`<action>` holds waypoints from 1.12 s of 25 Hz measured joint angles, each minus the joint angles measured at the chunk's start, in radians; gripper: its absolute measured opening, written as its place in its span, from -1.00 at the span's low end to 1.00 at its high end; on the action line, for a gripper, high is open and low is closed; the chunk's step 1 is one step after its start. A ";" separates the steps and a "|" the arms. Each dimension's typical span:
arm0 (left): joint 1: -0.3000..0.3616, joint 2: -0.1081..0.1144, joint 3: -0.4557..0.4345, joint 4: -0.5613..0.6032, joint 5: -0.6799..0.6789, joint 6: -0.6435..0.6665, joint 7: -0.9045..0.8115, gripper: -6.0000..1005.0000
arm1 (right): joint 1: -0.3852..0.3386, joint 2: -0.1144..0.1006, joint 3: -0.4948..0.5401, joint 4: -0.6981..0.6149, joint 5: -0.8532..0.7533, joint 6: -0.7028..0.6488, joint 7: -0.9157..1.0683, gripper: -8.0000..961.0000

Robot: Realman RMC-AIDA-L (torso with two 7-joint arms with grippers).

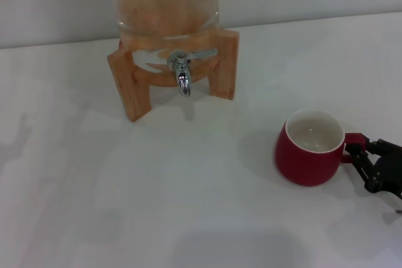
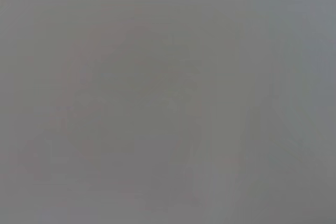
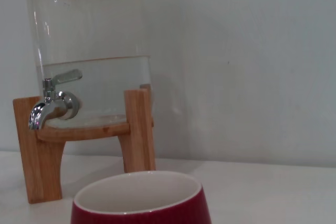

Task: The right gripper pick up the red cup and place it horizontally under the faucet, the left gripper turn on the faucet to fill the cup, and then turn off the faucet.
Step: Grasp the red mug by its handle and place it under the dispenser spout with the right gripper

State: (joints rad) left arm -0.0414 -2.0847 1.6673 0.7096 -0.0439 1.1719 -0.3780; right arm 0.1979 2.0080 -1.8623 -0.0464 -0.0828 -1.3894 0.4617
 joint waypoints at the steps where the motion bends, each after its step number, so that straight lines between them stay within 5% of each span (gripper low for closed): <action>1: 0.000 0.000 0.000 0.000 0.000 0.000 0.000 0.75 | 0.000 0.000 0.000 -0.002 0.000 0.000 0.000 -0.65; 28: -0.040 0.002 -0.022 -0.035 -0.002 -0.009 0.001 0.74 | 0.012 0.001 -0.002 -0.047 0.000 0.005 0.001 -0.65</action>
State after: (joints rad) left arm -0.0813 -2.0831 1.6458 0.6747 -0.0461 1.1627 -0.3773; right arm 0.2095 2.0090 -1.8640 -0.0934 -0.0828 -1.3841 0.4630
